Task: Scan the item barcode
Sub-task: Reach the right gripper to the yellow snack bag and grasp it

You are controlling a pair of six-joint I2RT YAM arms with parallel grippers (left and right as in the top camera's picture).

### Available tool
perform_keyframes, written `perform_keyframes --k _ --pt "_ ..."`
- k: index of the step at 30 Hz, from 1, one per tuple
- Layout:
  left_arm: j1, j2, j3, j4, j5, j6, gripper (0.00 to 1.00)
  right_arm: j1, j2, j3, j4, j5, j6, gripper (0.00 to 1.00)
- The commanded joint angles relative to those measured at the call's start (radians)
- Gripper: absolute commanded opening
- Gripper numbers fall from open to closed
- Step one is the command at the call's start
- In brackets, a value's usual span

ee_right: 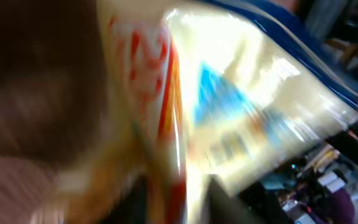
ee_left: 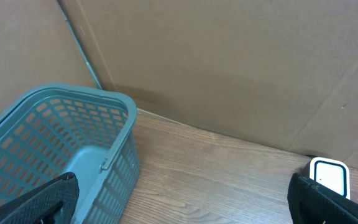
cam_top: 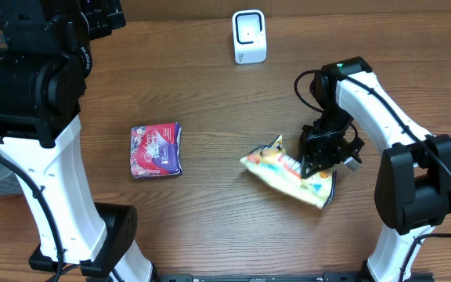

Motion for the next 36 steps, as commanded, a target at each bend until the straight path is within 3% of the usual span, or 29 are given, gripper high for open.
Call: perform_keyframes --k 1,2,4,6,10,14,16,17,21,28,36 --pt "0.010 0.014 0.002 0.004 -0.012 0.016 1.00 0.007 -0.006 -0.004 0.075 -0.050 -0.202 0.57" --pt "0.010 0.014 0.002 0.004 -0.012 0.016 1.00 0.007 -0.006 -0.004 0.118 -0.066 -0.263 0.63" --pt "0.010 0.014 0.002 0.004 -0.012 0.016 1.00 0.006 -0.006 -0.004 0.231 -0.078 -0.396 0.88" --pt "0.010 0.014 0.002 0.004 -0.012 0.016 1.00 0.006 -0.006 -0.004 0.349 -0.077 -0.591 0.99" --pt "0.010 0.014 0.002 0.004 -0.012 0.016 1.00 0.004 -0.006 0.012 0.467 -0.014 -0.912 1.00" --pt "0.010 0.014 0.002 0.004 -0.012 0.016 1.00 0.015 -0.043 0.180 0.326 0.322 -1.000 1.00" --pt "0.010 0.014 0.002 0.004 -0.012 0.016 1.00 0.034 -0.072 0.261 0.283 0.362 -1.109 1.00" --pt "0.010 0.014 0.002 0.004 -0.012 0.016 1.00 0.067 -0.115 0.333 0.270 0.361 -1.235 1.00" --pt "0.010 0.014 0.002 0.004 -0.012 0.016 1.00 0.138 -0.175 0.364 0.266 0.388 -1.497 0.99" --pt "0.010 0.014 0.002 0.004 -0.012 0.016 1.00 0.240 -0.184 0.295 0.029 0.357 -1.575 1.00" --pt "0.010 0.014 0.002 0.004 -0.012 0.016 1.00 0.439 -0.184 0.098 0.190 0.354 -1.638 1.00"
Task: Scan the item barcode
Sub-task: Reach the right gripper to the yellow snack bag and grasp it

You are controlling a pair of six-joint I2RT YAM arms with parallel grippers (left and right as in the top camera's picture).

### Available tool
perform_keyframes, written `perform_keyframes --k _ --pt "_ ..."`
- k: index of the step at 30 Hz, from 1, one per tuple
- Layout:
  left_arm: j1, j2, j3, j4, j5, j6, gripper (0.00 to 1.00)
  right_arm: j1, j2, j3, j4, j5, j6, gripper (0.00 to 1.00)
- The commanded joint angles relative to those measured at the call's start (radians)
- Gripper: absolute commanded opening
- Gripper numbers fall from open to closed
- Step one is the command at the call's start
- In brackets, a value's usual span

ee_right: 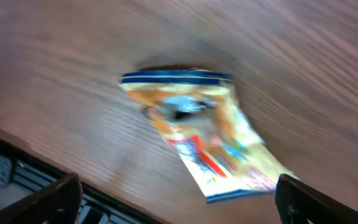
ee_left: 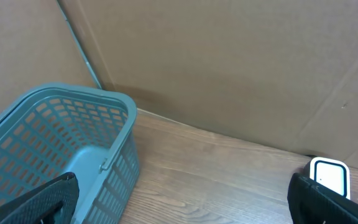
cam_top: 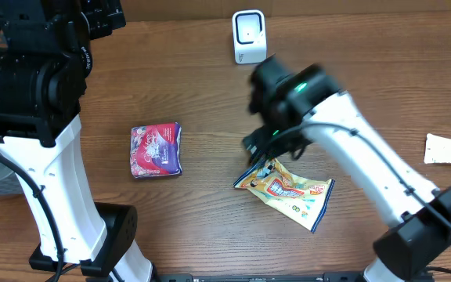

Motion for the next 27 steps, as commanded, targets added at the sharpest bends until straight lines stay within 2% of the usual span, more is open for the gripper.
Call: perform_keyframes --k 1,7,17,18,24,27 --pt "0.010 0.013 0.002 0.003 -0.012 0.016 1.00 0.067 0.008 -0.101 0.049 0.007 -0.047 1.00" --pt "0.010 0.013 0.002 0.003 -0.012 0.016 1.00 0.099 0.008 -0.281 0.171 0.090 -0.004 1.00" --pt "0.010 0.013 0.002 0.003 -0.012 0.016 1.00 0.098 0.008 -0.458 0.409 0.145 -0.013 0.99" --pt "0.010 0.013 0.002 0.003 -0.012 0.016 1.00 0.098 0.008 -0.475 0.424 0.146 -0.013 0.93" --pt "0.010 0.013 0.002 0.003 -0.012 0.016 1.00 0.098 0.008 -0.525 0.462 0.145 -0.013 0.39" --pt "0.010 0.013 0.002 0.003 -0.012 0.016 1.00 0.098 0.008 -0.525 0.486 0.133 -0.012 0.04"
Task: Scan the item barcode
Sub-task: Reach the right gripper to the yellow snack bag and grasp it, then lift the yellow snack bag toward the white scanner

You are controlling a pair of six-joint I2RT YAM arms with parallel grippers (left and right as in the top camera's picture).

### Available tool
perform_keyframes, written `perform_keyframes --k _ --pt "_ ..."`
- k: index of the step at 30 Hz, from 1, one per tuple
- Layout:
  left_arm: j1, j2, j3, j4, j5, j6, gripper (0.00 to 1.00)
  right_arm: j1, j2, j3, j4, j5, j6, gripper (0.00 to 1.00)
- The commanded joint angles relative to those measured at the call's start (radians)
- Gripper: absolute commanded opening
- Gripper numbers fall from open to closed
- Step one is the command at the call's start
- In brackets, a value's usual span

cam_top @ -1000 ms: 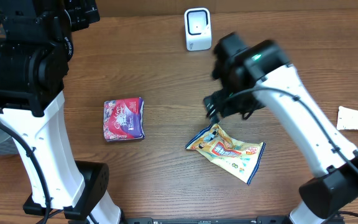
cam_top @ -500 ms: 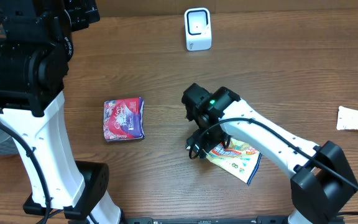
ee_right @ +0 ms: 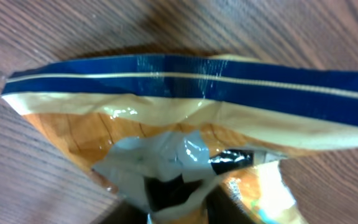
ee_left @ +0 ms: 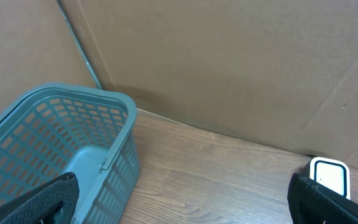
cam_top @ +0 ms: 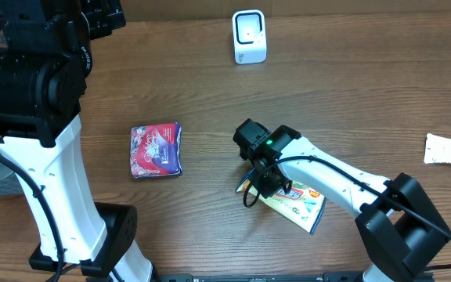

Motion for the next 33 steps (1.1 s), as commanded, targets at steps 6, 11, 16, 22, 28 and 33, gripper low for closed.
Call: perform_keyframes --k 6,11,16,22,28,33 --pt "0.010 0.013 0.002 0.003 -0.012 0.016 1.00 -0.007 0.003 0.020 0.068 -0.305 0.002 0.04" --pt "0.010 0.013 0.002 0.003 -0.012 0.016 1.00 -0.047 0.003 0.143 0.017 -0.875 -0.007 0.04" --pt "0.010 0.013 0.002 0.003 -0.012 0.016 1.00 -0.150 0.003 0.254 0.158 -1.590 0.005 0.04" --pt "0.010 0.013 0.002 0.003 -0.012 0.016 1.00 -0.242 0.008 0.254 0.473 -1.613 0.051 0.04" --pt "0.010 0.013 0.002 0.003 -0.012 0.016 1.00 -0.272 0.012 0.254 0.725 -1.613 -0.184 0.03" --pt "0.010 0.013 0.002 0.003 -0.012 0.016 1.00 -0.270 0.058 0.252 0.771 -1.613 -0.441 0.03"
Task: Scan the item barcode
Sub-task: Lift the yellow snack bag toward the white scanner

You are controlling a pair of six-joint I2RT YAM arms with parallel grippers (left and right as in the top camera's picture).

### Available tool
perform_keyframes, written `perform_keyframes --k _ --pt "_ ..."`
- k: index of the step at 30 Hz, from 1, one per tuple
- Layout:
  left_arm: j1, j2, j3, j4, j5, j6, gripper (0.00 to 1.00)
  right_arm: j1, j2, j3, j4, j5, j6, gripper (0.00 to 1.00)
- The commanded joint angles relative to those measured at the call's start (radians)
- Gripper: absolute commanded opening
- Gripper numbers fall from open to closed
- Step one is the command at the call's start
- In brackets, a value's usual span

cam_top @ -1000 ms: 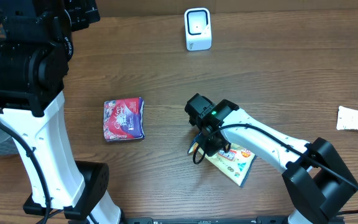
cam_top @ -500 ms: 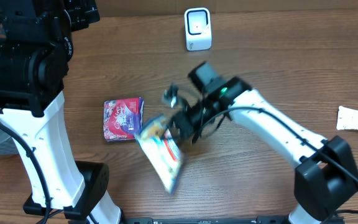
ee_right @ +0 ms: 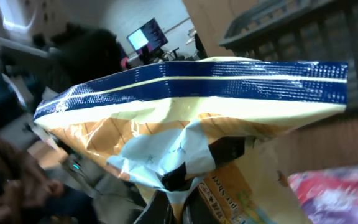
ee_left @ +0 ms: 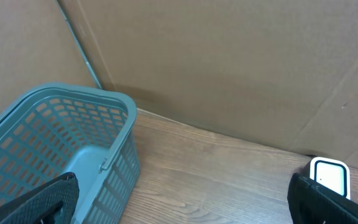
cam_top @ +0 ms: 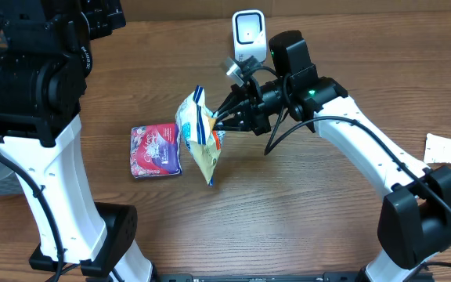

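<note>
A yellow snack bag [cam_top: 200, 133] with a blue top seam hangs in the air above the table's middle, my right gripper [cam_top: 224, 117] shut on its edge. In the right wrist view the snack bag [ee_right: 191, 124] fills the frame, pinched between the fingers [ee_right: 166, 211] at the bottom. The white barcode scanner [cam_top: 249, 36] stands at the back of the table, behind the arm; the scanner [ee_left: 329, 176] also shows low right in the left wrist view. My left gripper [ee_left: 182, 199] is raised at the far left, open, its fingertips [ee_left: 48, 199] at the frame's corners.
A red and purple packet [cam_top: 156, 150] lies on the table left of the hanging bag. A teal basket [ee_left: 55, 149] stands by the cardboard wall at the left. A white paper [cam_top: 449, 149] lies at the right edge.
The bag lay on the table with my right gripper down on its end. Now the gripper holds it lifted, farther left and back, near the scanner. The left arm is unchanged.
My right gripper was at the bag's right end as it lay crumpled on the table. Then the arm stood over the bag's left end, the bag lying flat. Then it pressed down on that end, and now it holds the bag aloft.
</note>
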Motion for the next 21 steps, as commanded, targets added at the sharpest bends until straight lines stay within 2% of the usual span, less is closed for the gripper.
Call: perform_keyframes --k 1,5,10,15,21 --pt "0.010 0.013 0.002 0.003 -0.012 0.016 1.00 0.003 0.059 0.014 0.016 -0.049 -0.241 0.04" --pt "0.010 0.013 0.002 0.003 -0.012 0.016 1.00 0.005 0.155 0.014 0.035 -0.049 -0.322 0.04" --pt "0.010 0.013 0.002 0.003 -0.012 0.016 1.00 0.009 0.281 0.015 0.103 -0.049 -0.290 0.04" --pt "0.010 0.013 0.002 0.003 -0.012 0.016 1.00 0.026 0.317 0.015 0.214 -0.049 -0.224 0.04" --pt "0.010 0.013 0.002 0.003 -0.012 0.016 1.00 0.018 0.359 0.014 0.219 -0.049 -0.230 0.04"
